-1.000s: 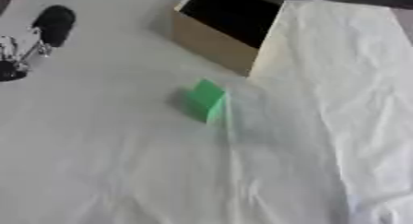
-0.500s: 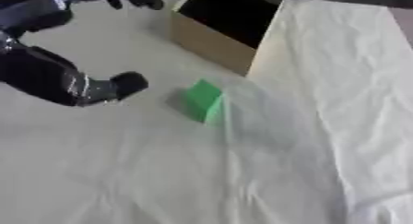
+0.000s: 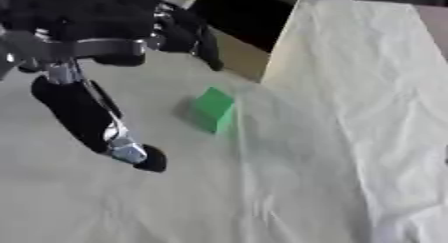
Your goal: Pick up objects on the table and place them in the box.
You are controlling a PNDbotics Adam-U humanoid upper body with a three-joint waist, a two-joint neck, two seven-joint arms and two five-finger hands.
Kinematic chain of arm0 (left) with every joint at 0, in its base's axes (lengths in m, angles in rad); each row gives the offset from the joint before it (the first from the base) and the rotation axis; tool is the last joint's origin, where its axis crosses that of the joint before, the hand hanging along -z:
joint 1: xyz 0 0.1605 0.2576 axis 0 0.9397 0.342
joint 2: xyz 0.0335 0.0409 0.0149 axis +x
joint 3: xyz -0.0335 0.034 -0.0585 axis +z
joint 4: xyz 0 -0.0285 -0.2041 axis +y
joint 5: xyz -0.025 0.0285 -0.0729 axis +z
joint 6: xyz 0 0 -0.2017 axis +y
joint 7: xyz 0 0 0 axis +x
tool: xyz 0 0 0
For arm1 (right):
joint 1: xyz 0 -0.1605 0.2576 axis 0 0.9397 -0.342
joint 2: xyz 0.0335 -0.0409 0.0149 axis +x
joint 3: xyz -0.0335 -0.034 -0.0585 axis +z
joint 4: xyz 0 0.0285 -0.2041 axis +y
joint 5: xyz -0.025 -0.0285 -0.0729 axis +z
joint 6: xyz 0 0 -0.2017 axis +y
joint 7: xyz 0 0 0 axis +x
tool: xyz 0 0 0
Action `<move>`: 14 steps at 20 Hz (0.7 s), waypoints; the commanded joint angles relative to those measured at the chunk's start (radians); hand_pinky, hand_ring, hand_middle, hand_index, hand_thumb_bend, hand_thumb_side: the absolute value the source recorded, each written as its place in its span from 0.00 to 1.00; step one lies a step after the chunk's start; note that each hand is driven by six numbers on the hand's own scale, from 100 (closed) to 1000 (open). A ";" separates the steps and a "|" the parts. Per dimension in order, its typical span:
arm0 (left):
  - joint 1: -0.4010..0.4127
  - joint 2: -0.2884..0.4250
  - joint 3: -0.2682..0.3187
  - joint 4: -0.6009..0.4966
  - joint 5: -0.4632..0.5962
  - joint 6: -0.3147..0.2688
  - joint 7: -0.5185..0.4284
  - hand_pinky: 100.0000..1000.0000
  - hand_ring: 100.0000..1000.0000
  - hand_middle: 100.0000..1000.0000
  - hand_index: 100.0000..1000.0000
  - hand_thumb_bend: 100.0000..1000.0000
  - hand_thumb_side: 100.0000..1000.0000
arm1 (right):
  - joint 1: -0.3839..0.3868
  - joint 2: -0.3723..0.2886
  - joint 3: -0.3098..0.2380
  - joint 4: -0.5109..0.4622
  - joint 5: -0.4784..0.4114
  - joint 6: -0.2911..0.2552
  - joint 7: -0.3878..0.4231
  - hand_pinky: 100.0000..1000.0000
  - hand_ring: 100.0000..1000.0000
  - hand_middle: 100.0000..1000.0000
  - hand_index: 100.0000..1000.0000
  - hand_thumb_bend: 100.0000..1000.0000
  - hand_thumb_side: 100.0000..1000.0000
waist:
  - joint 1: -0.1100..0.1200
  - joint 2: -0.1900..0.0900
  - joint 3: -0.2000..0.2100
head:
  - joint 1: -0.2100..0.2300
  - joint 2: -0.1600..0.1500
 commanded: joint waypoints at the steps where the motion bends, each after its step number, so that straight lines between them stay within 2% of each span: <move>1: -0.022 0.000 0.004 -0.013 -0.013 -0.011 -0.069 0.82 0.88 0.83 0.89 0.59 0.30 | -0.008 -0.028 -0.005 -0.018 -0.008 0.001 0.003 0.75 0.72 0.59 0.82 0.00 0.84 | 0.007 -0.021 -0.003 | -0.007 -0.009; 4: -0.017 0.006 -0.011 -0.013 -0.044 -0.015 -0.084 0.83 0.88 0.83 0.89 0.59 0.29 | -0.008 -0.027 -0.006 -0.018 -0.008 0.002 0.002 0.75 0.72 0.59 0.82 0.00 0.84 | 0.011 -0.021 -0.005 | -0.009 -0.008; 9: -0.005 0.008 -0.043 -0.013 -0.100 -0.019 -0.086 0.84 0.88 0.83 0.90 0.64 0.32 | -0.009 -0.026 -0.004 -0.018 -0.011 0.003 0.005 0.75 0.72 0.58 0.82 0.00 0.83 | 0.016 -0.021 -0.009 | -0.008 -0.006; 14: 0.008 0.002 -0.048 -0.008 -0.153 -0.015 -0.086 0.84 0.88 0.83 0.90 0.69 0.33 | -0.008 -0.023 -0.004 -0.018 -0.012 0.006 0.005 0.75 0.72 0.58 0.82 0.00 0.84 | 0.017 -0.019 -0.013 | -0.007 -0.007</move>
